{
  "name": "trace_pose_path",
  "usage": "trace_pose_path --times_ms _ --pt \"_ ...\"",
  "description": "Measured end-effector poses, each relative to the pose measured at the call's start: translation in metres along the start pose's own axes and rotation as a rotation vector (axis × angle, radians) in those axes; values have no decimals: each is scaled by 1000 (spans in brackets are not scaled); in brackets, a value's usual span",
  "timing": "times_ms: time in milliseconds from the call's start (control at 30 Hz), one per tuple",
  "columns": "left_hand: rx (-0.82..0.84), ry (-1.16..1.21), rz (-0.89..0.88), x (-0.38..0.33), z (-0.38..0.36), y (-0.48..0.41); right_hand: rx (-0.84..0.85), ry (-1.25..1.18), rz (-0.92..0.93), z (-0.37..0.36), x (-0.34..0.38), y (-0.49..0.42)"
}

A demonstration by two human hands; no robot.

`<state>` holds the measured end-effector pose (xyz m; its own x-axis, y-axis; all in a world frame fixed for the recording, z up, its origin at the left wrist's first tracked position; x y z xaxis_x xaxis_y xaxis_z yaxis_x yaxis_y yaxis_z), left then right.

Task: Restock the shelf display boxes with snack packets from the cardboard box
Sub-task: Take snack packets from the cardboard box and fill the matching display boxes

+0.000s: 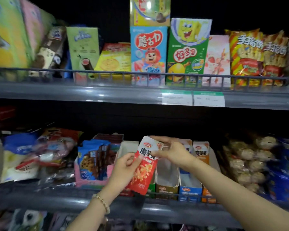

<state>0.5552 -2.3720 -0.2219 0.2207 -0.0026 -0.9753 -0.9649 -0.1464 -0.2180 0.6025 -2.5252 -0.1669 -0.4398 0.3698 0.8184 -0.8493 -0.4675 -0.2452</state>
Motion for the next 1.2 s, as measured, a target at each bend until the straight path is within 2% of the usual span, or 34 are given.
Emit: trace_pose_path --times_ms 100,167,267,400,533,733,1200 --pt "-51 -82 -96 0 45 -3 -210 -68 7 11 4 -20" --pt "15 -156 -79 13 61 -5 -345 -10 4 25 5 -34" --pt "198 -361 -28 29 64 -8 -428 111 68 29 17 -53" --pt "313 -581 -121 27 59 -13 -419 276 143 7 24 -74" --pt "378 -805 -193 28 52 -13 -323 404 177 -25 17 -98" --pt "407 -814 -180 34 49 -16 -108 769 48 -56 -20 -137" --pt "436 -796 -61 42 49 -28 -201 638 -40 -52 -56 -155"
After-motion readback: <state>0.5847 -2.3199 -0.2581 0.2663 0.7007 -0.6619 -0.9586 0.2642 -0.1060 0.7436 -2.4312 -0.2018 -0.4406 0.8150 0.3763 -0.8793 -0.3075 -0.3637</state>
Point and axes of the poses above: each hand's wrist, its own y-axis away from the middle knuckle, its own z-axis out of the back of the hand, x = y × z, the point moved 8 cm from there along -y, towards the middle knuckle, and after that the axes turned 13 degrees about y, right-handed, at the moved point
